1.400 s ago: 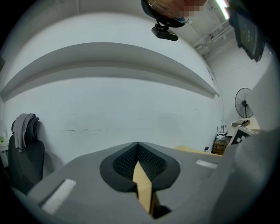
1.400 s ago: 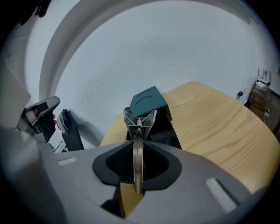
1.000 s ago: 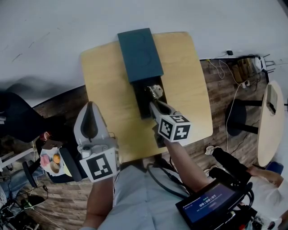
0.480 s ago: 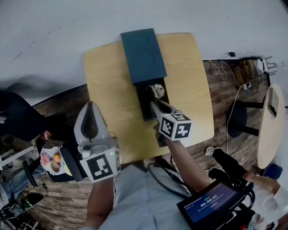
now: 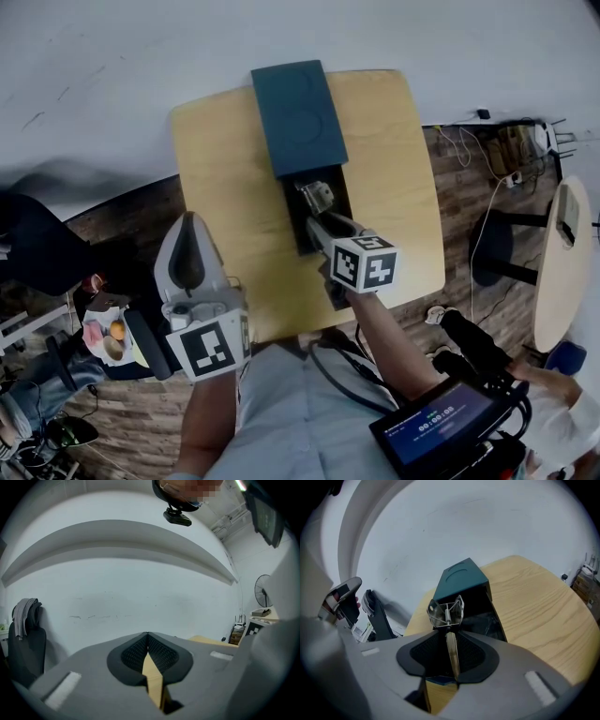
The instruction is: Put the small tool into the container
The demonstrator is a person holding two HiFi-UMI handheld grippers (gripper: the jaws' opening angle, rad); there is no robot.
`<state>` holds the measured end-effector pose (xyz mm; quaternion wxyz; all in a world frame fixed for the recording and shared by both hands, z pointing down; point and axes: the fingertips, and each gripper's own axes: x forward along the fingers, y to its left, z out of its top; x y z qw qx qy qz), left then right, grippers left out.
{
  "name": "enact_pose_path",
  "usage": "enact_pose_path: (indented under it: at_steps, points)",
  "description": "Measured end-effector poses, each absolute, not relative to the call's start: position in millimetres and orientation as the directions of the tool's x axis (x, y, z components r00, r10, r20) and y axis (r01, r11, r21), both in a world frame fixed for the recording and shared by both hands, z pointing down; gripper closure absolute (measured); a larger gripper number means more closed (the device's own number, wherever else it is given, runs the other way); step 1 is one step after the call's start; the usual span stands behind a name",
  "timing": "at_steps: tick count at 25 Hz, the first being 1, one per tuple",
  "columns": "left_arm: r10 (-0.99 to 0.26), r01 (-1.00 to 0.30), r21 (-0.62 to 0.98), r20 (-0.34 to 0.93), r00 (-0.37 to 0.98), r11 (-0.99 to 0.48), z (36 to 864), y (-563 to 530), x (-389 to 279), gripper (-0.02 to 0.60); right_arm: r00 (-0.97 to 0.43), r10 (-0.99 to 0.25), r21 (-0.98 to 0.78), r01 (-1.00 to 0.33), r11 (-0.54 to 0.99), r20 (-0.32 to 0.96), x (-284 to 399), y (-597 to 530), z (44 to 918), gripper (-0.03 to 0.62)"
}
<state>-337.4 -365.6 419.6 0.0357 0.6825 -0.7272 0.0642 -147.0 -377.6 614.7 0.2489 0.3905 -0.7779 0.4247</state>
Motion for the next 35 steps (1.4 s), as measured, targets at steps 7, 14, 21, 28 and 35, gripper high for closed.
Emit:
enact_pose_path:
  at_steps: [7, 14, 21, 28, 35]
  points:
    - [-0.990, -0.997, -0.051, 0.129, -0.060, 0.054, 419.9, -365.2, -340.9, 0.571, -0.576, -0.396, -0.466, -0.815, 0.343, 0.716, -150.9, -377.7, 614.6, 0.457]
    - [-0.988, -0.998, -0.042, 0.140, -0.061, 0.056, 418.6, -364.0, -338.4, 0.571, -0.587, -0.403, -0.474, -0.807, 0.352, 0.702, -152.6, -377.0, 609.1, 0.456]
    - [-0.989, -0.998, -0.040, 0.135, -0.060, 0.055, 412.4, -359.1, -334.0, 0.571, -0.589, -0.431, -0.473, -0.807, 0.353, 0.684, -149.5, -377.4, 600.5, 0.456]
    - [-0.996, -0.998, -0.050, 0.082, -0.045, 0.041, 379.8, -346.5, -315.3, 0.571, -0.613, -0.483, -0.489, -0.790, 0.369, 0.626, -142.6, -367.2, 565.4, 0.456]
    - [-0.999, -0.999, -0.020, -0.010, 0.037, -0.037, 342.9, -334.1, -273.4, 0.571, -0.657, -0.602, -0.496, -0.747, 0.443, 0.453, -134.9, -362.3, 481.8, 0.506]
